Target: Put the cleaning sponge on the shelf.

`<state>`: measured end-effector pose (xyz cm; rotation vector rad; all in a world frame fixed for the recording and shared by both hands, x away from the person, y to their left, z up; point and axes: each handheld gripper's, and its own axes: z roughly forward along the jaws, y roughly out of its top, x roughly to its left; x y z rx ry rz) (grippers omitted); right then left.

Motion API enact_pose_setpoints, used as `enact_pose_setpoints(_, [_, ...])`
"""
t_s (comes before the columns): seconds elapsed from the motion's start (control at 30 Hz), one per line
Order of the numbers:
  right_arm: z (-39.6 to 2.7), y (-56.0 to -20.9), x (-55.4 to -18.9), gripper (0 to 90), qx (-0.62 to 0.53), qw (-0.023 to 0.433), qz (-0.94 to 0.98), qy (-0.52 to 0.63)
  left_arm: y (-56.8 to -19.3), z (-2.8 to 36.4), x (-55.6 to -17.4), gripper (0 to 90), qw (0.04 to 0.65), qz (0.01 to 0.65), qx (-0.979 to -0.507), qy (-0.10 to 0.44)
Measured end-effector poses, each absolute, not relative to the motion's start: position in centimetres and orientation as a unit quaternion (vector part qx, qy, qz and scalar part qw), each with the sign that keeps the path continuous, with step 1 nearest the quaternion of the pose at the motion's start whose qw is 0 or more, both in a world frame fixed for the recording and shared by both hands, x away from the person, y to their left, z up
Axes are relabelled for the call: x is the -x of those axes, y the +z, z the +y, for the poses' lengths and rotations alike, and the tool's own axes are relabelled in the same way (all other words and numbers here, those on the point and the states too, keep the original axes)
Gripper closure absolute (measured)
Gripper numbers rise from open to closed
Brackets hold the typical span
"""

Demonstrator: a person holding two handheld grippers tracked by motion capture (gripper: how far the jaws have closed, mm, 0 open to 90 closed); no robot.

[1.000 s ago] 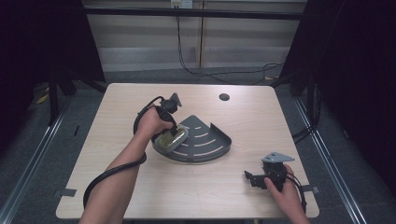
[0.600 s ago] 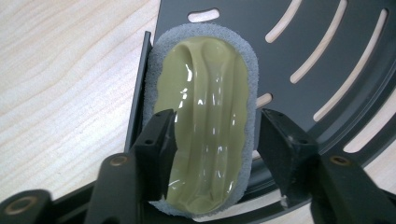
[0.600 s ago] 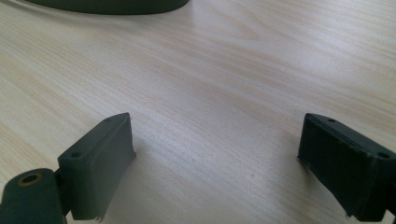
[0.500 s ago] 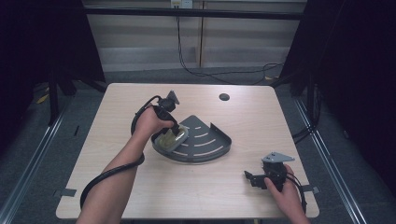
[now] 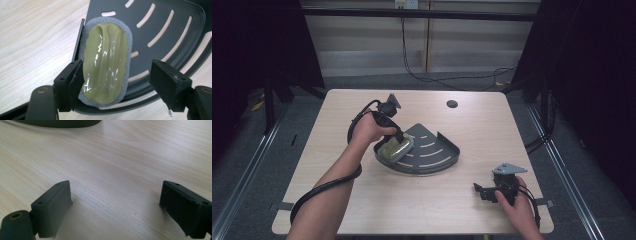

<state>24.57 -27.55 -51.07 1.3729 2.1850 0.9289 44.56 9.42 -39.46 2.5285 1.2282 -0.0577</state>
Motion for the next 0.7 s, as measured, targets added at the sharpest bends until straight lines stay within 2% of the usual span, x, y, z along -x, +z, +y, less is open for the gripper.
enact_pose_setpoints(0.7, [-27.6, -51.1, -24.6, 9.7, -0.491, 0.199, 0.781, 0.332, -37.8, 11.5, -43.2, 26.6, 0.169, 0.438, -0.883, -0.024])
